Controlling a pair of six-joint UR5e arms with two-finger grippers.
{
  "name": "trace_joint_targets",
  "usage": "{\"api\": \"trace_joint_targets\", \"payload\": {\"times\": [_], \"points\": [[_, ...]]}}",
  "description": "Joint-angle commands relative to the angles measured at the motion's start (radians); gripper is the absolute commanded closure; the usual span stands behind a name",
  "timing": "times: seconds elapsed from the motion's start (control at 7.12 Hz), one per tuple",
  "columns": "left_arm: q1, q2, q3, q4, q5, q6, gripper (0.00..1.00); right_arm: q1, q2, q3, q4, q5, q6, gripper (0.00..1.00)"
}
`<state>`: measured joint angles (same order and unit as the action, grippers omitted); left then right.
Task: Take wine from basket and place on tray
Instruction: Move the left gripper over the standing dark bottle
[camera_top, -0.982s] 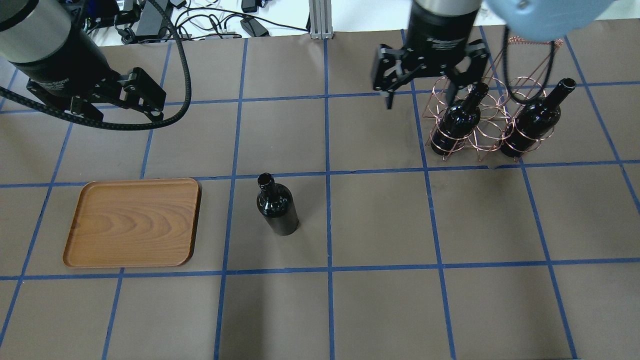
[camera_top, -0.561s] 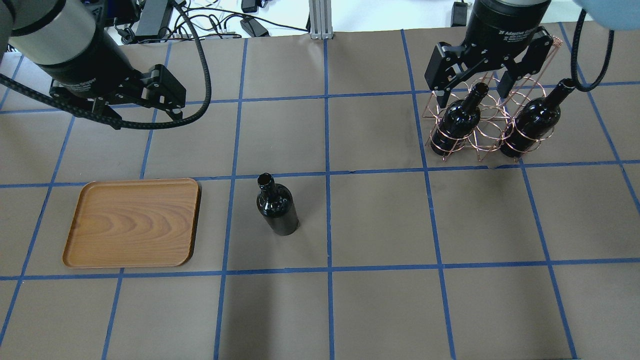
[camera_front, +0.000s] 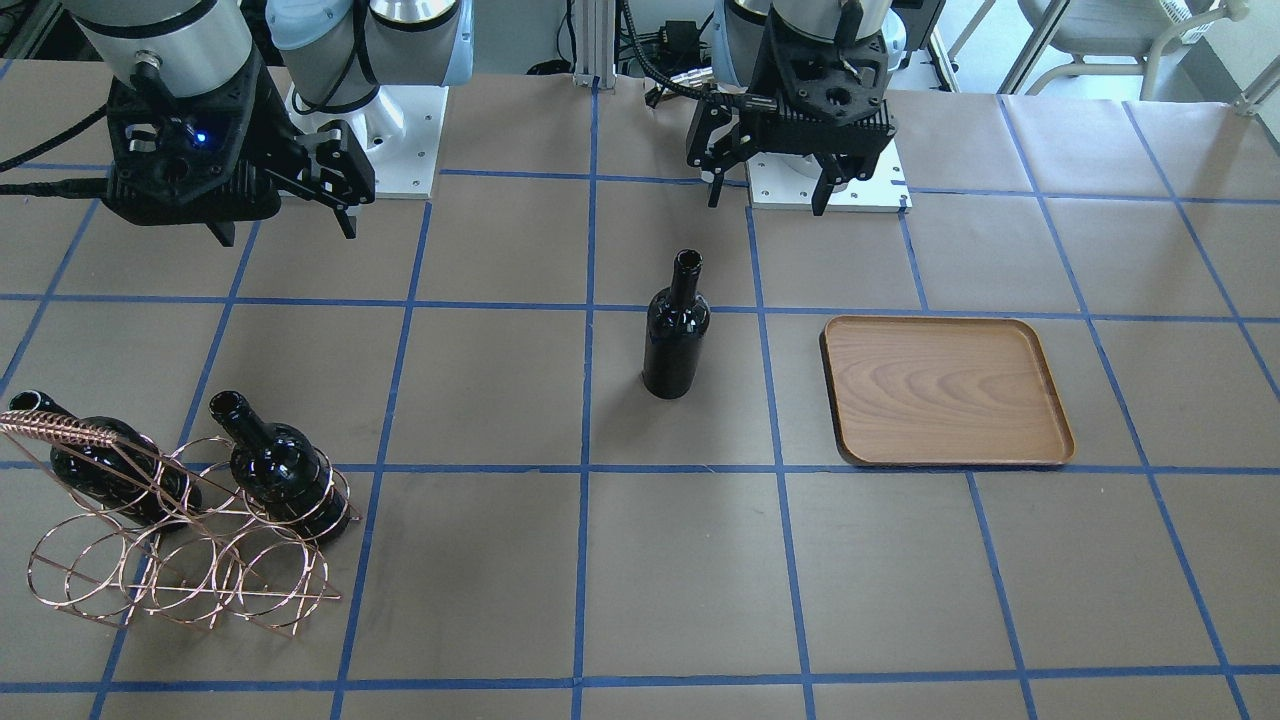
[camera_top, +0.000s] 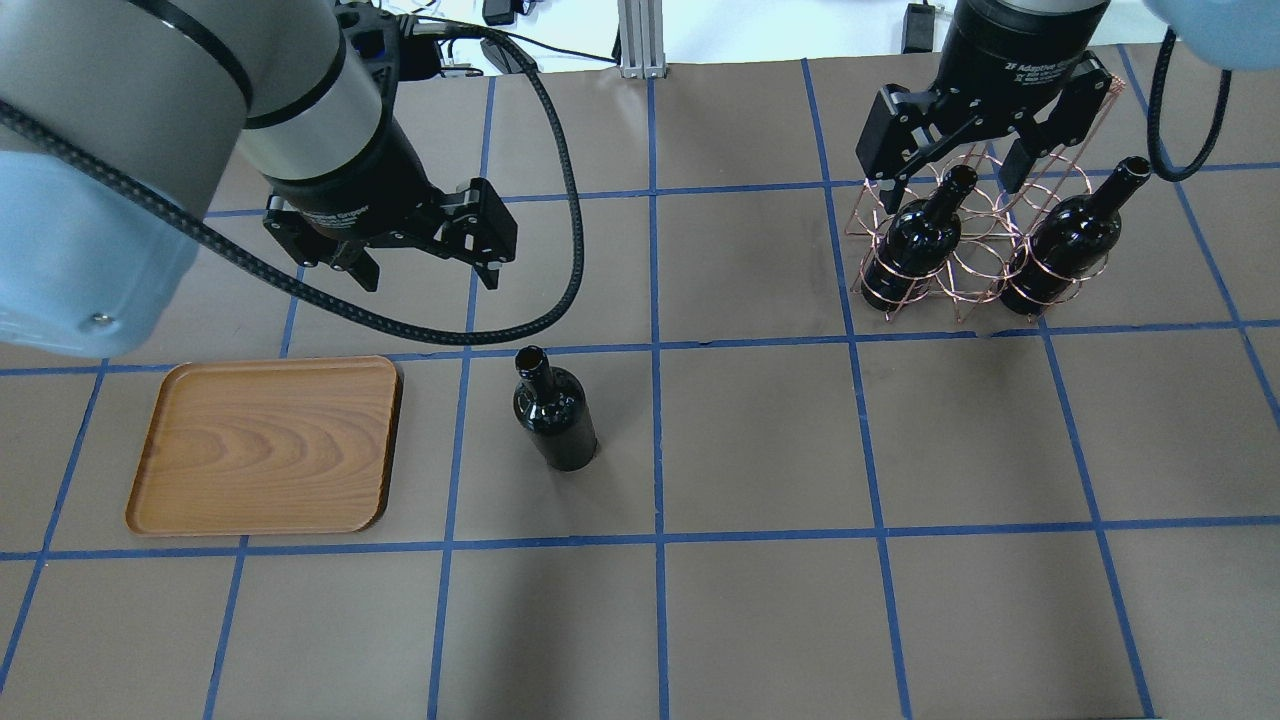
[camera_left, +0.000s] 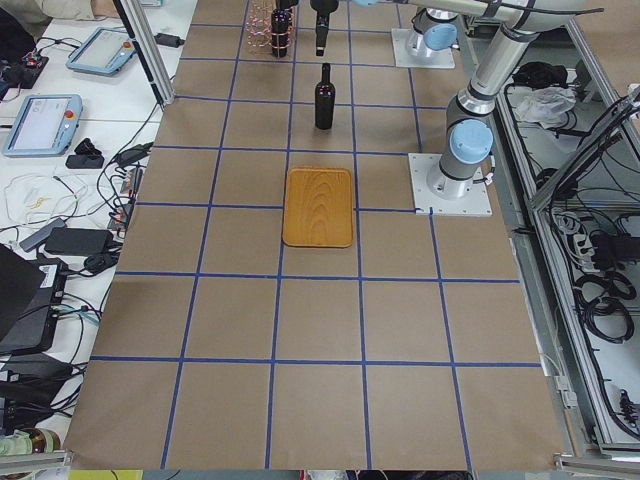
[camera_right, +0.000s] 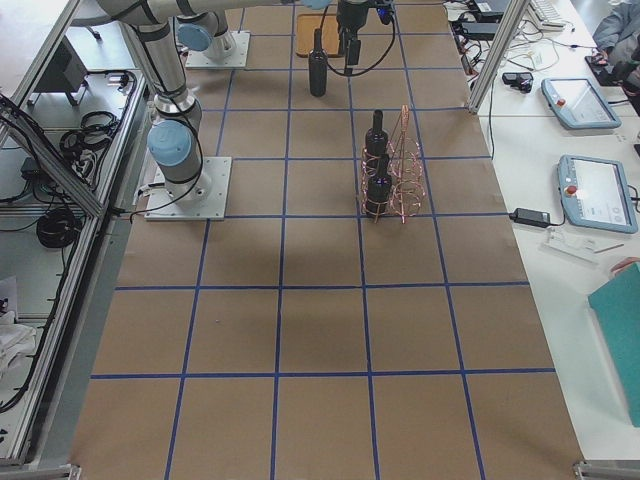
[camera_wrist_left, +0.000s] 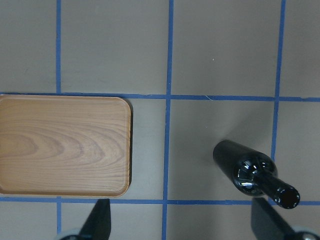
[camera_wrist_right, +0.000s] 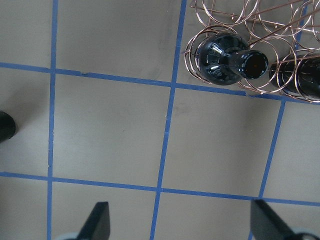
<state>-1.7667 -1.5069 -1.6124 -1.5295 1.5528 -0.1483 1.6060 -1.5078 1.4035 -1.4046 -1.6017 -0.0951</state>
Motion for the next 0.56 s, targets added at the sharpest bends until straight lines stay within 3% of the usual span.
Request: {"api": "trace_joint_targets", "payload": {"times": [0.0,0.42], "points": [[-0.063,-0.033,-0.053,0.087,-0.002,-0.036,0.00,0.000,0.000,0.003,-0.002,0.002,0.000,0.00],[-0.105,-0.073,-0.099,0.137,0.000,-0.037,0.00,-0.001,0.000,0.008,-0.005,0.008,0.005,0.00]]}}
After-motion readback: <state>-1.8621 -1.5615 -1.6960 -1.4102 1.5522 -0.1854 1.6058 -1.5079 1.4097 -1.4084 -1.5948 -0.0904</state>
